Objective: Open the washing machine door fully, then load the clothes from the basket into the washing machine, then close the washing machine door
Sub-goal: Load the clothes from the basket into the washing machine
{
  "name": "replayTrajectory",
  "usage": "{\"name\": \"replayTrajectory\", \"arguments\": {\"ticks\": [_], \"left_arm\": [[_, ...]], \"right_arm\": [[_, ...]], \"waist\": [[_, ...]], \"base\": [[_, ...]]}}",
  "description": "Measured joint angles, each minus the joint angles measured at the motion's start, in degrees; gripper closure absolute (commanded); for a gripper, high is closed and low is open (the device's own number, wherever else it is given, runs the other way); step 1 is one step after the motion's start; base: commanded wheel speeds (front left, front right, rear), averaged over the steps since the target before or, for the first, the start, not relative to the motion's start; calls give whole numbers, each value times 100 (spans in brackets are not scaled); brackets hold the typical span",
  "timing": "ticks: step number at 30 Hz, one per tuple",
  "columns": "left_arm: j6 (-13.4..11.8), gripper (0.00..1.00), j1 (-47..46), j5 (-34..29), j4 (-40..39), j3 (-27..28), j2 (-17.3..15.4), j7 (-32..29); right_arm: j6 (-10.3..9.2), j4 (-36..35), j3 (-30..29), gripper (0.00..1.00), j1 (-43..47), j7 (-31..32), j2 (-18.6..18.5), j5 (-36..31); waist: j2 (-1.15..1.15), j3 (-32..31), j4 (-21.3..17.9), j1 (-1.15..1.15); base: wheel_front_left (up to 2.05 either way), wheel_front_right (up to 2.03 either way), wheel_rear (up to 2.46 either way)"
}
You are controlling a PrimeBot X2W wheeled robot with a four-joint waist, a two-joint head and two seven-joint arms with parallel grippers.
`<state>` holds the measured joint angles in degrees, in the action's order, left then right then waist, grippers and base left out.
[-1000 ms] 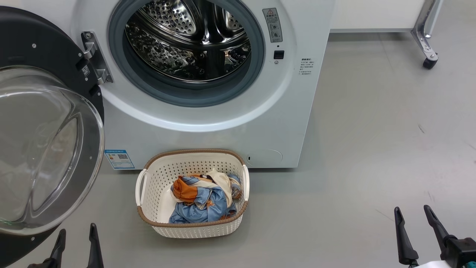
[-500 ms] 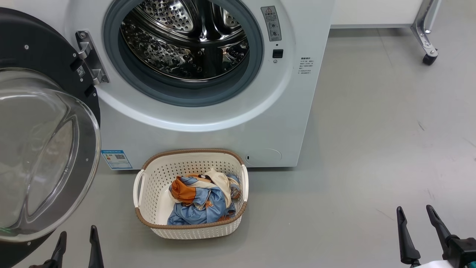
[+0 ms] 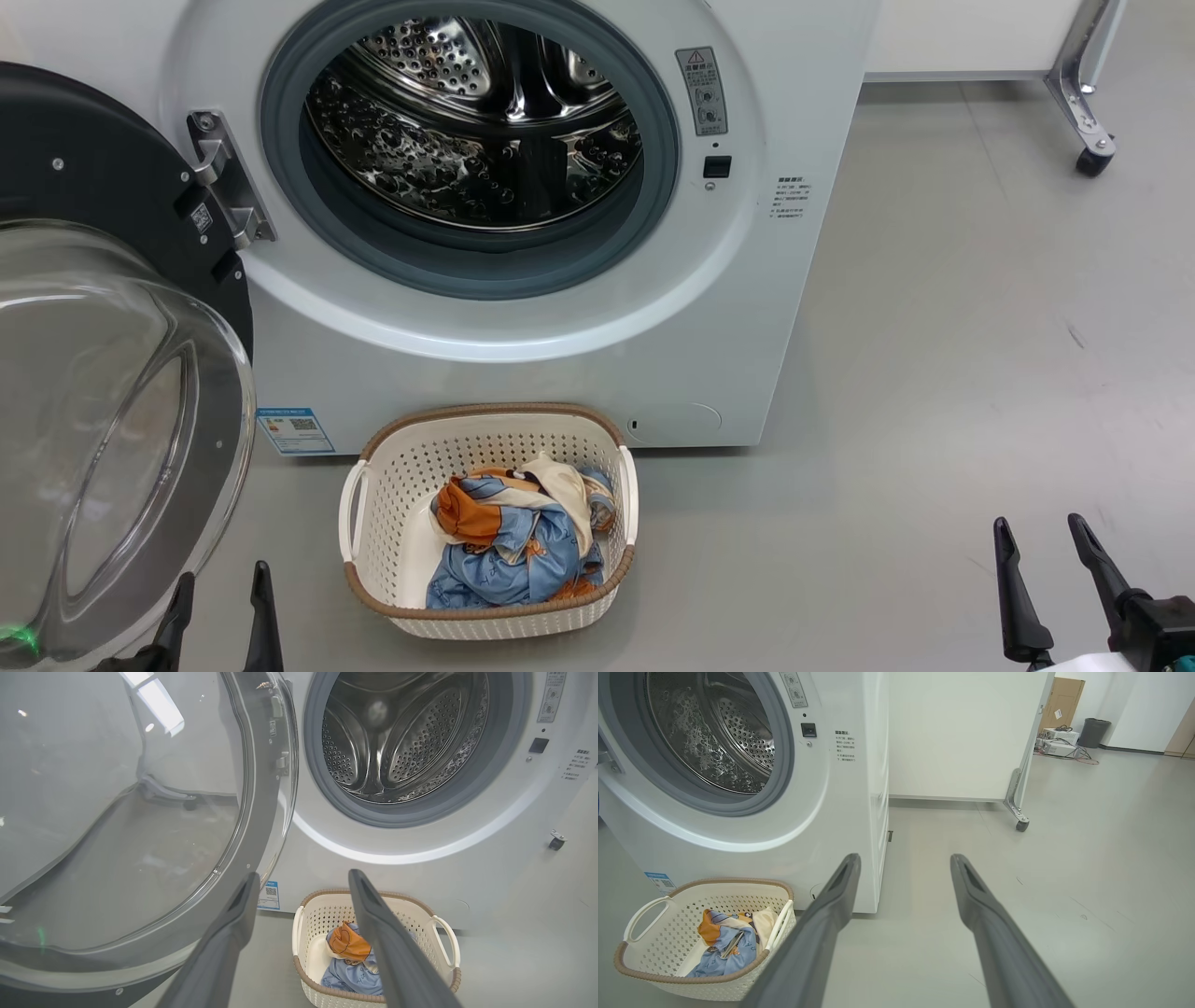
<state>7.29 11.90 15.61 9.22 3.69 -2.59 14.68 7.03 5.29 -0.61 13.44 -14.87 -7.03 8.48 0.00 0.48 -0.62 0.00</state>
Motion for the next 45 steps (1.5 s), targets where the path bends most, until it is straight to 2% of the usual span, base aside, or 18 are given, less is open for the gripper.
{"name": "replayTrajectory", "arguments": {"ticks": [14, 32, 45], "left_arm": [[1, 0, -1, 4, -20, -229, 0, 0], [1, 0, -4, -14, -75, -541, -1, 0], [1, 0, 12, 14, -35, -506, -15, 0]], "right_arm": [[0, -1, -8, 0, -6, 0, 24, 0], [0, 1, -1, 0, -13, 0, 120, 0], [0, 40, 132, 0, -36, 0, 163, 4]], "waist": [[0, 49, 15, 0], [0, 52, -6, 0], [0, 80, -163, 0]], "base": [[55, -60, 4], [6, -6, 0], [0, 0, 0]]}}
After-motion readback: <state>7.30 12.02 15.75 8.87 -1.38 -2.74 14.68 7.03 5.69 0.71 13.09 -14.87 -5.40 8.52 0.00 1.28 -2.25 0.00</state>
